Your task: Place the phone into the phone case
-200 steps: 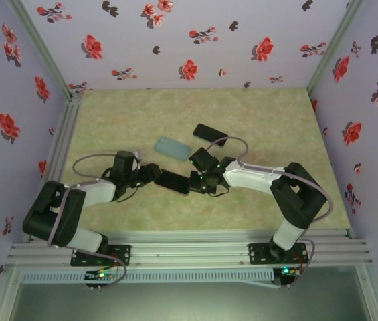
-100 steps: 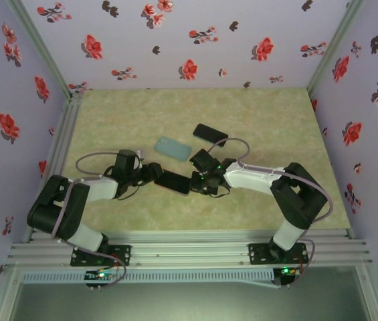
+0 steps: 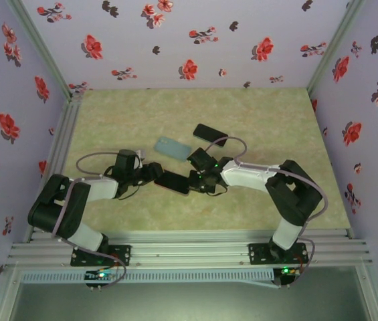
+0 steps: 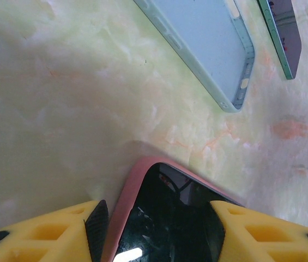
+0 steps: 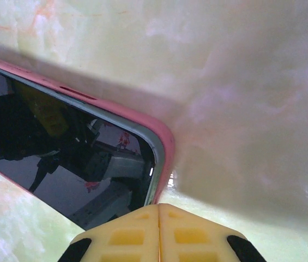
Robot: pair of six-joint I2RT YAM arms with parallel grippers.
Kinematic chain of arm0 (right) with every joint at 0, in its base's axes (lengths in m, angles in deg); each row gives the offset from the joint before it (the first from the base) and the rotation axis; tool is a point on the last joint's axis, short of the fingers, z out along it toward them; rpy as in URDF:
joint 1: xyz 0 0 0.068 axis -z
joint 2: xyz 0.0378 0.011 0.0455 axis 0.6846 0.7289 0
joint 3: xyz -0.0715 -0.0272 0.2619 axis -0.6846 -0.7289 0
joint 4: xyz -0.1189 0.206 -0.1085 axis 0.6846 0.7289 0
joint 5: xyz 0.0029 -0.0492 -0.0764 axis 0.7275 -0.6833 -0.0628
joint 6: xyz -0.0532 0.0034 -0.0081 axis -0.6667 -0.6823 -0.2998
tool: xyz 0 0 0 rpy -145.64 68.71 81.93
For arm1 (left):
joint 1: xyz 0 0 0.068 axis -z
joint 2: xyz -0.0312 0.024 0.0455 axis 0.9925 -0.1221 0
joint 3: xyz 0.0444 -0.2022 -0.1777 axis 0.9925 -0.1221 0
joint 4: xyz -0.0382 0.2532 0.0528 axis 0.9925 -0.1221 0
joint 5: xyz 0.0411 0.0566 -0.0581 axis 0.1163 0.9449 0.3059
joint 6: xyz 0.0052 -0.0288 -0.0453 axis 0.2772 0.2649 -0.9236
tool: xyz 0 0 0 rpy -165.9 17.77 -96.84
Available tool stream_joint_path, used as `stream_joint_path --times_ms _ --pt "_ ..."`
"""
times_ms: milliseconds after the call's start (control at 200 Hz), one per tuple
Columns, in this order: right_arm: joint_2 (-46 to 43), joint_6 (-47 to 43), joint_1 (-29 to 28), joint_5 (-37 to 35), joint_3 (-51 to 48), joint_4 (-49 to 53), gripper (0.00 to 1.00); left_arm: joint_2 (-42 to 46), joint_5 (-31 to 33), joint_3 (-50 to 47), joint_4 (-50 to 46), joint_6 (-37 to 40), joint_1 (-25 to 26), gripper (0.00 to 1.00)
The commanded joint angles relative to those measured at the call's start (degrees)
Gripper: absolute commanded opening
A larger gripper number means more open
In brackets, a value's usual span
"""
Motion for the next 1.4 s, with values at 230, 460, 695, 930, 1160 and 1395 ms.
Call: stream_joint_path --times_ms 230,460,695,930,1160,1395 --pt "3.7 -0.4 0.4 -0.3 3.1 -0.9 0.08 -1.5 -1.0 1.0 1.8 1.3 0.2 0.54" --pt "4.0 -0.6 0.5 -0.1 3.9 -0.8 0.07 -2.0 -1.2 0.9 2.1 1.1 0.2 0.54" --pt "4.6 -0.8 0.5 -0.1 4.6 -0.9 0.07 -2.2 -1.5 0.5 2.7 0.9 0.2 0.54" --pt "5.8 -1.1 0.5 0.3 6.4 -0.9 0.06 -1.8 -1.7 -0.3 3.0 0.5 0.2 0.54" --pt "7.0 -1.1 0.3 0.9 7.5 -1.3 0.06 -1.6 -1.8 -1.1 3.6 0.1 0.2 0.54" --pt "8.1 -0.9 -0.2 1.2 8.1 -2.3 0.05 -1.6 -2.0 -1.5 4.2 -0.1 0.3 0.54"
